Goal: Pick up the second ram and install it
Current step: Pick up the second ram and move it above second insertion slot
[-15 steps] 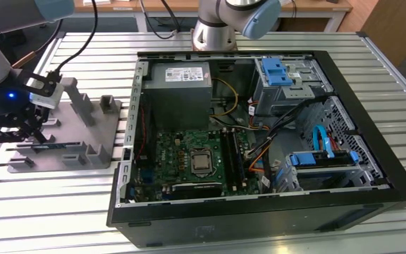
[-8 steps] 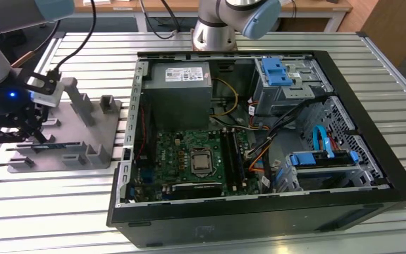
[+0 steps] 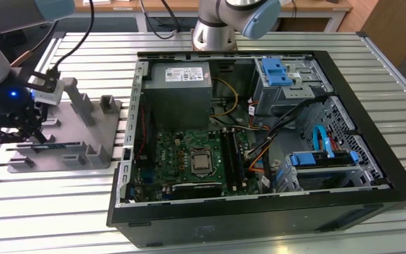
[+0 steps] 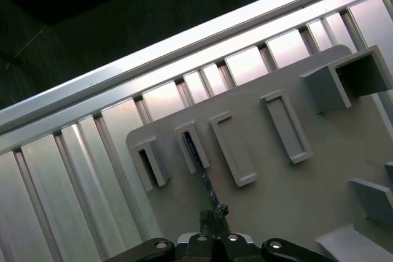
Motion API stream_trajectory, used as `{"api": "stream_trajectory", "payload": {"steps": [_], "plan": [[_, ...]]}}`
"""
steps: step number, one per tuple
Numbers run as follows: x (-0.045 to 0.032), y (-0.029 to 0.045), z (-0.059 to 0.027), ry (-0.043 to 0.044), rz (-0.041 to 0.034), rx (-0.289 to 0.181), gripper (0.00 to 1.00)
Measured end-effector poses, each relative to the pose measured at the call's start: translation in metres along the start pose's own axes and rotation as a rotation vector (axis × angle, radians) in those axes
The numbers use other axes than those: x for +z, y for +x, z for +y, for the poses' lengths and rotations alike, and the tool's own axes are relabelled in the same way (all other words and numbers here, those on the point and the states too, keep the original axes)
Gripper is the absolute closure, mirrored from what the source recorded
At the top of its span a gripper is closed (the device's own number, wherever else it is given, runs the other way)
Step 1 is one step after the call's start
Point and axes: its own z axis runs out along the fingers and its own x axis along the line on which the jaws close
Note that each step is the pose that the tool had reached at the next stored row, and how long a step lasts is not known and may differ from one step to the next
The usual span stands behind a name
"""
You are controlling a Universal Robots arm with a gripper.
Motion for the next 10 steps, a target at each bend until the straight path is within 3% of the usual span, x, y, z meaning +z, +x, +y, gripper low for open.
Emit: {"api": "stream_trajectory", "payload": {"steps": [10], "plan": [[0.0,0.0,0.0,0.0015,0.0027,-0.071,0.9]]}}
